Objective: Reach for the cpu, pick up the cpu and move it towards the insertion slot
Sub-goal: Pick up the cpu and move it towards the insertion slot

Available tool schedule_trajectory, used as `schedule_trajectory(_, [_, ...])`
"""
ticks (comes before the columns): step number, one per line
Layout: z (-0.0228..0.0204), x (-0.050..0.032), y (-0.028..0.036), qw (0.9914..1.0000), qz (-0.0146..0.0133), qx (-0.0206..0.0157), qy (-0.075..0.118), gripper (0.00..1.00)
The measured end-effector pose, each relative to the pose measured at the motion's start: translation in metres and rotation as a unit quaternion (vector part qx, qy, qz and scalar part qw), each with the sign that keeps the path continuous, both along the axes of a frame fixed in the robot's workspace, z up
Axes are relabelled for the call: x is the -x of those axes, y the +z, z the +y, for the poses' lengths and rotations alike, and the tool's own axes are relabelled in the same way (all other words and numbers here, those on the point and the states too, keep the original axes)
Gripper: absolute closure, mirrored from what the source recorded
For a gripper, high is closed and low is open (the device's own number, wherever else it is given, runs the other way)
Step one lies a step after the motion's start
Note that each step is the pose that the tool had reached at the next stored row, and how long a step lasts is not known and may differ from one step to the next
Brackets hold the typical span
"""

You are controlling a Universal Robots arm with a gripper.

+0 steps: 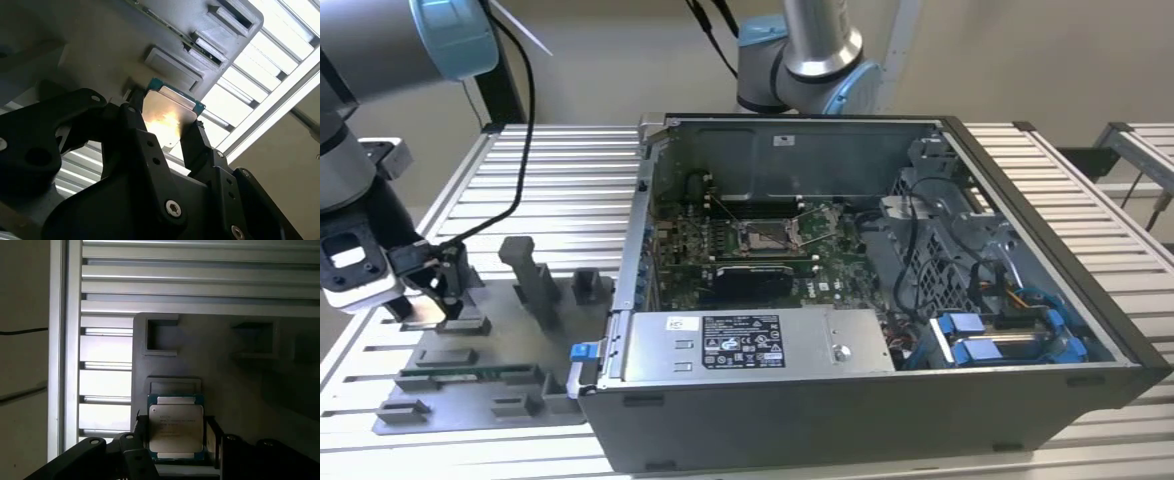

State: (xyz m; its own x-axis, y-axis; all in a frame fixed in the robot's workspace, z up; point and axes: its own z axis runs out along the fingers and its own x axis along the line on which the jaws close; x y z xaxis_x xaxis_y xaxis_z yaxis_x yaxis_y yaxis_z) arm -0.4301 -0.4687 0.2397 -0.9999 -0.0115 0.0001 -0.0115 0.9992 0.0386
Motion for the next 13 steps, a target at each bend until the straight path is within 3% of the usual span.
schedule_trajectory(6, [0.0002,0.0005,0.0037,1.00000,0.0001,0.0001,0.000,1.00])
schedule_trajectory(13, [0.0002,0.0007,0.0202,1.00000,0.0000,0.0002,0.000,1.00])
